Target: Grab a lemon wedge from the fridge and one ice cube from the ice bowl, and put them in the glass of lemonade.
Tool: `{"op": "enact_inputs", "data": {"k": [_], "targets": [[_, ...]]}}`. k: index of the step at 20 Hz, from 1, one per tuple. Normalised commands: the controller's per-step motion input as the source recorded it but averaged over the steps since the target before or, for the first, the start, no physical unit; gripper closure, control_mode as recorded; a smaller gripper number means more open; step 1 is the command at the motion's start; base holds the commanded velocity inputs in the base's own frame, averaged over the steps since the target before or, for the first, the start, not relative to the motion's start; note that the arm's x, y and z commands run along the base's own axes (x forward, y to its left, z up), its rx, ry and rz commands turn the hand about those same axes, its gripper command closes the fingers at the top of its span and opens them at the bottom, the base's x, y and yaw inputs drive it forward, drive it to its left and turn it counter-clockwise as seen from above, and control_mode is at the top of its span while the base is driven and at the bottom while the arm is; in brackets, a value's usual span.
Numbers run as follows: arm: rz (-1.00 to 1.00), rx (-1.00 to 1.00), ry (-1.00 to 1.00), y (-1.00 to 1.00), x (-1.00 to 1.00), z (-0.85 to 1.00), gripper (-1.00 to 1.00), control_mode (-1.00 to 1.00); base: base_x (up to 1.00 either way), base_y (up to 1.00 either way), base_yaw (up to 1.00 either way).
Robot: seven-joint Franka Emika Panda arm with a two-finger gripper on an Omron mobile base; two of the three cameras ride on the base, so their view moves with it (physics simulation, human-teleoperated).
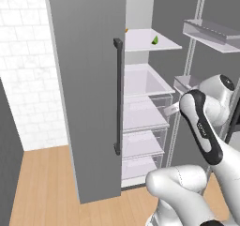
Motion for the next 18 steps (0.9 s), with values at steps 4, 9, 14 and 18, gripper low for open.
{"op": "enact_inputs", "data": {"k": [4,9,14,18], "targets": [[0.0,-0.01,0.11,0.15,-1.0,0.71,-1.0,-1.0,0.0,0.0,0.0],[-0.11,-0.02,0.22,0.12,-0.97,0.03,-1.0,-1.0,0.0,0.0,0.0],[-0.36,-0.05,0.06,0.29,-0.31,0.3,-1.0,-1.0,0.0,0.0,0.0],[-0.12,-0.05,0.04,0.11,0.01,0.06,-1.0,-1.0,0.0,0.0,0.0]]}}
